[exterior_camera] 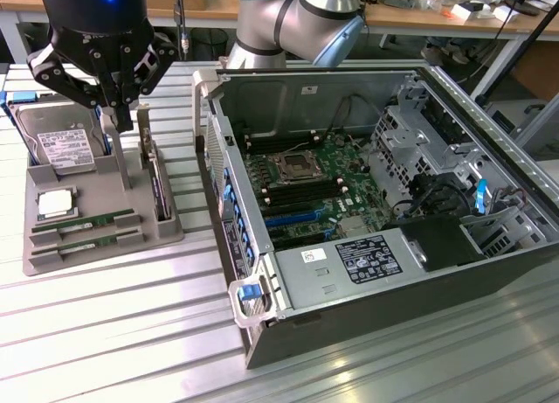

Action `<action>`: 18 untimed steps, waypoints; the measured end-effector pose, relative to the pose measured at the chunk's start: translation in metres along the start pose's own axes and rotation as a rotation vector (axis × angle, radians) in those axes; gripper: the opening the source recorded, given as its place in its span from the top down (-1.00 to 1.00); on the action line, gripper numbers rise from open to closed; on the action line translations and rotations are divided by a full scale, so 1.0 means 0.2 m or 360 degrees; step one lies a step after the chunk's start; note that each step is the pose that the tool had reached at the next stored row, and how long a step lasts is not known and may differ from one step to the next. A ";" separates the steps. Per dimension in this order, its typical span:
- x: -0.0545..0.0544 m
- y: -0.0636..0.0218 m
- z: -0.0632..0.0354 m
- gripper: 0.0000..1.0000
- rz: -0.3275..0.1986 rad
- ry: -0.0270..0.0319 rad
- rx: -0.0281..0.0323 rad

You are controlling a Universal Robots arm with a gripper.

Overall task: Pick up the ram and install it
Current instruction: 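Pick up the ram and move it above insertion slot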

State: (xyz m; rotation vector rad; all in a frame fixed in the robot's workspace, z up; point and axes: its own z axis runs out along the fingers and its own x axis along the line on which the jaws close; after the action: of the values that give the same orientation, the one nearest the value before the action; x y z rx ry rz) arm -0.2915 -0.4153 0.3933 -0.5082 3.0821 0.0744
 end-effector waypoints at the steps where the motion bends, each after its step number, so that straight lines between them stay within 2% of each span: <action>1: 0.00 0.000 0.000 0.80 -0.0005 0.00003 -0.00001; 18: 0.00 0.000 0.000 0.80 -0.0124 0.00055 -0.00030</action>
State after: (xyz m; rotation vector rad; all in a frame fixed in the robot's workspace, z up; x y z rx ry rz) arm -0.2916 -0.4153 0.3933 -0.6283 3.0618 0.0754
